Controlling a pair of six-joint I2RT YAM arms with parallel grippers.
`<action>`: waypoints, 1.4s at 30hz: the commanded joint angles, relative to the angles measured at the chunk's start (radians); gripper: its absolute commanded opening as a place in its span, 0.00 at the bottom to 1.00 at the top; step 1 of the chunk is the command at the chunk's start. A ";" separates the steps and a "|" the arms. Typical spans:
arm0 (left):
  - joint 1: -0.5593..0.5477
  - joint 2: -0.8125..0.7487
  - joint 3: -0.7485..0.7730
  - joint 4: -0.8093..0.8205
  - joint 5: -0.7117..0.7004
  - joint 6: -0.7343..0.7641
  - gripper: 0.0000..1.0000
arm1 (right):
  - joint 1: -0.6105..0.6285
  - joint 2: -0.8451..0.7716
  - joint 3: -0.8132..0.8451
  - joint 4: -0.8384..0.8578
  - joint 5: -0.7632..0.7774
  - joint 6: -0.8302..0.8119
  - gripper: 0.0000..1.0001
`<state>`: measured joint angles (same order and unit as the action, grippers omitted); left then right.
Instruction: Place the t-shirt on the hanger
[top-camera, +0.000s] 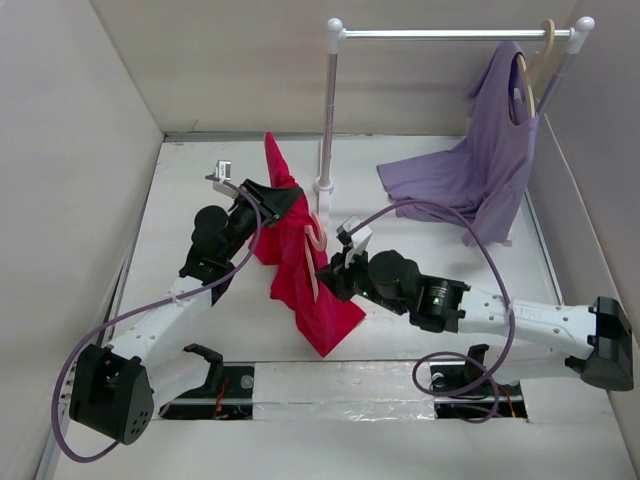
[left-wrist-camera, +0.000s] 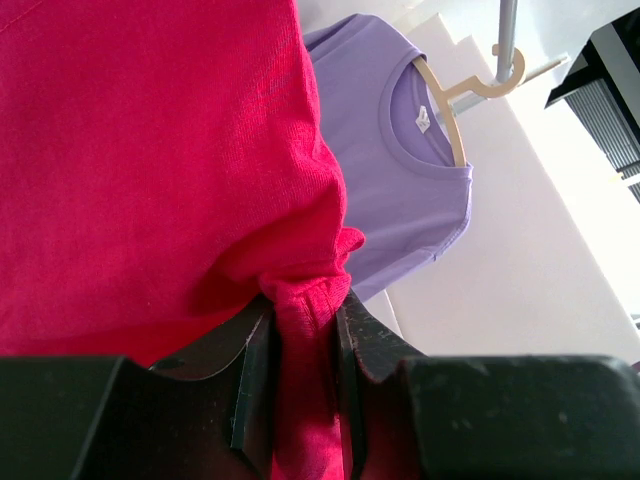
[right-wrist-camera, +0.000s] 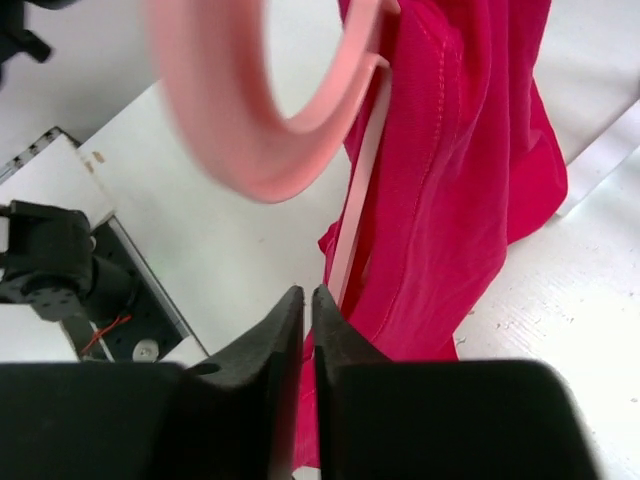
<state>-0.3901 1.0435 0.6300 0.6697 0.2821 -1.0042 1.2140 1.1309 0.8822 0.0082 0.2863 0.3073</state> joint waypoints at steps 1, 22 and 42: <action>0.005 -0.025 0.011 0.094 0.005 -0.007 0.00 | -0.014 0.021 0.047 0.105 0.001 -0.033 0.17; 0.005 -0.011 -0.007 0.106 0.008 -0.007 0.00 | -0.128 0.118 0.029 0.204 -0.118 0.026 0.24; 0.005 0.007 -0.007 0.122 0.009 -0.010 0.00 | -0.128 0.122 0.007 0.196 -0.190 0.078 0.36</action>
<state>-0.3897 1.0672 0.6281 0.6922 0.2844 -1.0054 1.0924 1.2366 0.8520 0.1646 0.1177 0.3866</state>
